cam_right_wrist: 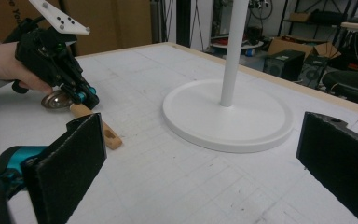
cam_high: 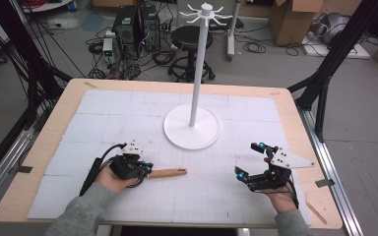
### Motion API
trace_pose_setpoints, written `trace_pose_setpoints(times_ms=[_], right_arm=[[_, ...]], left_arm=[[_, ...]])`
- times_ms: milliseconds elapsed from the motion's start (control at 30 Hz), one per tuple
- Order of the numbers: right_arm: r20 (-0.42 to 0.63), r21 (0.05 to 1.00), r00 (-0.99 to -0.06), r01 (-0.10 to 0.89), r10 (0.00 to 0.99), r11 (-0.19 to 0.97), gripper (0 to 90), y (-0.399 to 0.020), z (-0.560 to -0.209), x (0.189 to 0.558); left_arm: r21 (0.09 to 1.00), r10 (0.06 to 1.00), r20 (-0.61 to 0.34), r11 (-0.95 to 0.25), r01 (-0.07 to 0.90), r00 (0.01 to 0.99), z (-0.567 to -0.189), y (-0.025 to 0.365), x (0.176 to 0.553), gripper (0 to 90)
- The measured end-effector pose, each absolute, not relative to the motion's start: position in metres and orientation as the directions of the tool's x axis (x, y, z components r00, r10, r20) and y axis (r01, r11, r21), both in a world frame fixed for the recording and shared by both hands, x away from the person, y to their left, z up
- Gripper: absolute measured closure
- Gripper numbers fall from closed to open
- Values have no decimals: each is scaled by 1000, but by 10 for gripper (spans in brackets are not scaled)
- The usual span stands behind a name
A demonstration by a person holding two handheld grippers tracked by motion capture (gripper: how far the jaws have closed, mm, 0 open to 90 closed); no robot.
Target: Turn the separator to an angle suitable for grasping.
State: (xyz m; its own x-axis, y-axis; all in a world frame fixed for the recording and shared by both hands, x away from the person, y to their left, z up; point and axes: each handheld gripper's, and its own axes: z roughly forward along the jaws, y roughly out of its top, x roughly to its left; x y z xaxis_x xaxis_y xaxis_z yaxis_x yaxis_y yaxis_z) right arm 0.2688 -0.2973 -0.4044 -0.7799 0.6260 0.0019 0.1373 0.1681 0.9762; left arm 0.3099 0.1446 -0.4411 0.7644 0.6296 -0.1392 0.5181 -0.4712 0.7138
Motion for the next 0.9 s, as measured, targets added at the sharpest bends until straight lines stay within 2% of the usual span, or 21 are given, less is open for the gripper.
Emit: trace_pose_setpoints(times_ms=[367, 600, 733, 900], right_arm=[[0, 977, -781, 134, 624, 167, 5, -298, -404, 268], [6, 979, -776, 134, 631, 156, 5, -303, -404, 267], [17, 979, -772, 142, 635, 147, 5, -306, -404, 268], [13, 979, -776, 139, 631, 150, 5, -305, -404, 266]], left_arm=[[782, 608, -146, -413, 468, 781, -427, 153, 307, 895], [820, 555, -135, -402, 407, 820, -407, 154, 301, 805], [820, 521, -127, -424, 385, 844, -400, 154, 301, 701], [840, 455, -153, -409, 358, 877, -390, 155, 302, 455]])
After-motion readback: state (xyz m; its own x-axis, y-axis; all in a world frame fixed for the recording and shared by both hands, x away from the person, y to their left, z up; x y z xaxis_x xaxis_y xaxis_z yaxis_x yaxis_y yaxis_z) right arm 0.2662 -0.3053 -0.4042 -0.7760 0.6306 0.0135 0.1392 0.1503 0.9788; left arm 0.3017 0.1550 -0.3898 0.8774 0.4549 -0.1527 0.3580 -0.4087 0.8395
